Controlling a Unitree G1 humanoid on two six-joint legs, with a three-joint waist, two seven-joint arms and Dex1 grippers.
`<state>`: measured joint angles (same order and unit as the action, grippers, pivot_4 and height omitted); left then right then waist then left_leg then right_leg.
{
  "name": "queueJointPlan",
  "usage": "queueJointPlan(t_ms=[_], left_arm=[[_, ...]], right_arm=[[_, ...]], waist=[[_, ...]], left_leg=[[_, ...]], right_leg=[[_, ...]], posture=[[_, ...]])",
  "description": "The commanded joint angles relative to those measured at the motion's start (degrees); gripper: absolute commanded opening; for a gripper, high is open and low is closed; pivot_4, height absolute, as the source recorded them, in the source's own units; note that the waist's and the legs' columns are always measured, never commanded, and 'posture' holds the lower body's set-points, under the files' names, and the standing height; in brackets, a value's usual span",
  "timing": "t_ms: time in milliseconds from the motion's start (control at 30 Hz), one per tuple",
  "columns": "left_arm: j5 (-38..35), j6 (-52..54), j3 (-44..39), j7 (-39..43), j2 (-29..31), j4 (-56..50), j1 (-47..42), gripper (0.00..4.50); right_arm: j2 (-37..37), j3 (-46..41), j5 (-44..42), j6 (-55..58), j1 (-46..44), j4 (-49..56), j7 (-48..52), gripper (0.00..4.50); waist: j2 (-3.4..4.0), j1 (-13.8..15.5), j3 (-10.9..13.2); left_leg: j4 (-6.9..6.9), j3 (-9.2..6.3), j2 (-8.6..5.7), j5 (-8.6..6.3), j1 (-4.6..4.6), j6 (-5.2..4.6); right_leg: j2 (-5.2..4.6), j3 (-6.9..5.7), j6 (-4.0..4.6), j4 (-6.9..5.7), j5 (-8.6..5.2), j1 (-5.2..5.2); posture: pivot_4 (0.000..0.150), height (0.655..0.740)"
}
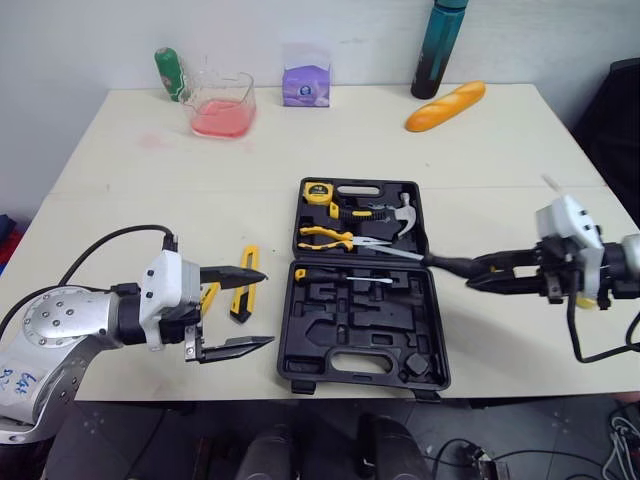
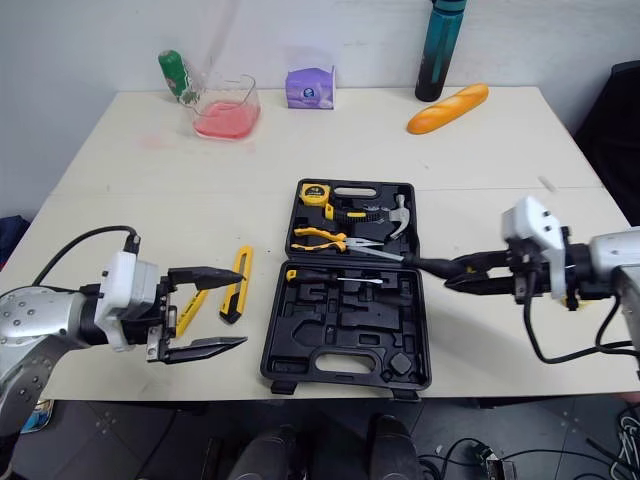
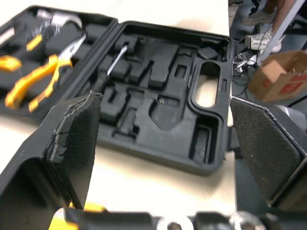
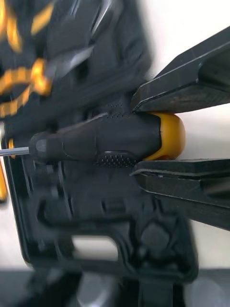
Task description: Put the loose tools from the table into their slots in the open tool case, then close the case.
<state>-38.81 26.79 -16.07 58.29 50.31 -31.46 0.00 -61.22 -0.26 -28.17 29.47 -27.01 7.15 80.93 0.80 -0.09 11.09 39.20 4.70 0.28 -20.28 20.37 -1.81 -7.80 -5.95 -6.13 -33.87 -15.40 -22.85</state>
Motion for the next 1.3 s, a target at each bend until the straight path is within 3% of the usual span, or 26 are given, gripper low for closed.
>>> queueJointPlan(t_ms=[33,333,1300], left_arm=[[-0.28,-0.04,-4.09,-0.61,0.52,-1.79,3.09,4.5],[-0.52,-0.16,-6.7,-2.68,-0.72,-3.53,7.72,4.5],[-0.79,0.78,-5.35,-4.24,-0.26,-5.25,7.7,4.5]], right_arm=[[1.43,4.77,2.32,4.25,-4.86,5.03,-2.89,0.85],[4.62,13.68,8.49,7.46,-9.92,7.68,-6.29,0.85],[5.01,14.77,14.67,5.88,-7.42,4.47,-7.58,0.85]], waist=[[0.0,0.01,0.0],[-0.06,0.08,-0.03],[-0.08,-0.01,-0.04]], left_leg=[[0.0,0.0,0.01,-0.01,0.03,0.02],[0.09,-0.03,-0.04,0.02,0.88,-0.01],[0.23,0.15,-0.07,0.07,0.79,-0.13]], right_leg=[[0.0,0.0,0.01,0.0,-0.01,-0.04],[0.04,-0.14,0.07,-0.29,-0.01,-0.84],[0.22,-0.35,0.02,-0.55,0.02,-0.85]], posture=[[0.15,0.7349],[0.15,0.7349],[0.15,0.7349]])
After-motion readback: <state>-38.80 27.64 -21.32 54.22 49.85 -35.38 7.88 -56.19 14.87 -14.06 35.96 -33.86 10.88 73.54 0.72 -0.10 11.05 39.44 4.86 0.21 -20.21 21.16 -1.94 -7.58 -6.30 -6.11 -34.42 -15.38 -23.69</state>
